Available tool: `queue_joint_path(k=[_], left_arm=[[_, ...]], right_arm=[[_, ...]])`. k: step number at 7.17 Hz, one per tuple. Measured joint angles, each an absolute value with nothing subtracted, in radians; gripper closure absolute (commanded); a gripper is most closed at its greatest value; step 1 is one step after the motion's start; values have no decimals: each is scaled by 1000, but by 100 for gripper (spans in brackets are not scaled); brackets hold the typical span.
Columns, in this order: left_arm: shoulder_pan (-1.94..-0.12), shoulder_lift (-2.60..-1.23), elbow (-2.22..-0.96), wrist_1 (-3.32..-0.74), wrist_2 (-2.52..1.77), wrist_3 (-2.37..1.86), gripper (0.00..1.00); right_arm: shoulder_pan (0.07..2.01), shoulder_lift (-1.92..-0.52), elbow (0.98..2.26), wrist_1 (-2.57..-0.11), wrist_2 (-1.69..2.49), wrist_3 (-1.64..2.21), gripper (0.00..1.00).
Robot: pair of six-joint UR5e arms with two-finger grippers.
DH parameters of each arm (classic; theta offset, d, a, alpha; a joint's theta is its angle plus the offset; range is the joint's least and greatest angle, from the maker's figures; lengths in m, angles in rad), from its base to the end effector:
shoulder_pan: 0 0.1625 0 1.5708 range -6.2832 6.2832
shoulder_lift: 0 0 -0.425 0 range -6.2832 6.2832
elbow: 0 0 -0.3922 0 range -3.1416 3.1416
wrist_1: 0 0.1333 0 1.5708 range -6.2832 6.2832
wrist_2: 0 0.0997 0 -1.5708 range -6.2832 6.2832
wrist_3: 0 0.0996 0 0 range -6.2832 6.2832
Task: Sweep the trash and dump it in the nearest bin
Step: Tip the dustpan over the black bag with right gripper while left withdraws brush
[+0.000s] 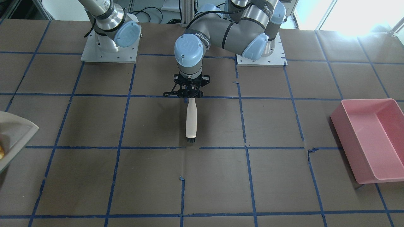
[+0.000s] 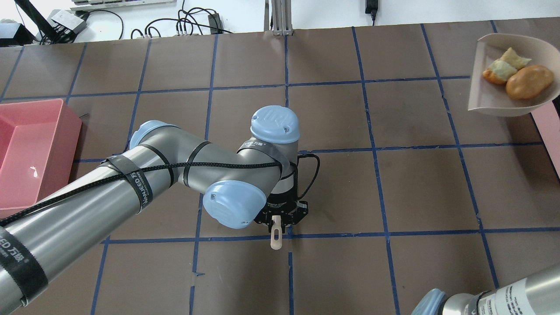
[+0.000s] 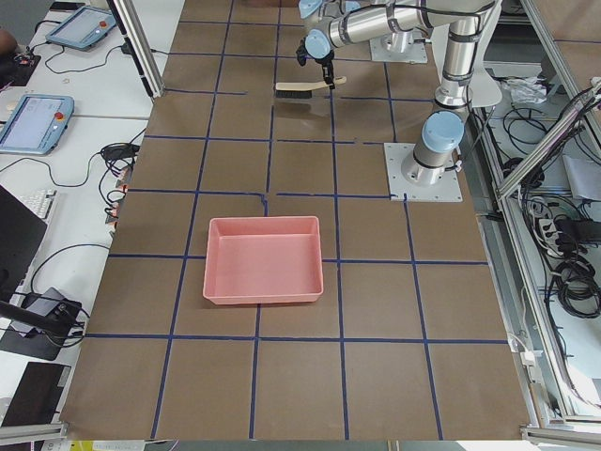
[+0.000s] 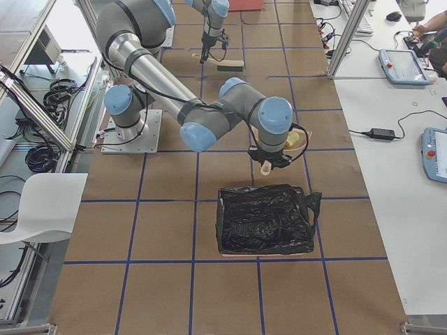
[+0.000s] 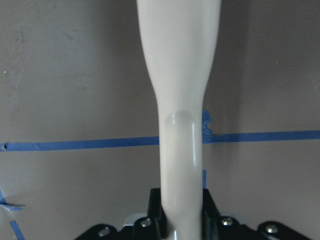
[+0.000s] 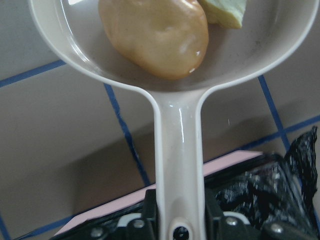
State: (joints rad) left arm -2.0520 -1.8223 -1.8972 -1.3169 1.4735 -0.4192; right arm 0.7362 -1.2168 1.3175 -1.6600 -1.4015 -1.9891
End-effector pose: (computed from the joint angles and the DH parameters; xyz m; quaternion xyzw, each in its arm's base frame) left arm -0.3569 -0.3746 0.2342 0.0227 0.9855 0.1659 0.0269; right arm -0.3706 -0.5383 0.4224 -0.5434 0.8352 -0.0826 0.0190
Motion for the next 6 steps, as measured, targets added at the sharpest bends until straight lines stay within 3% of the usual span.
queue_joint_path(k=[6], left_arm=[[-2067, -1861, -1900, -1214, 1417, -454, 100]], right_arm=[[447, -1167, 1154, -1619, -1426, -2025, 100]])
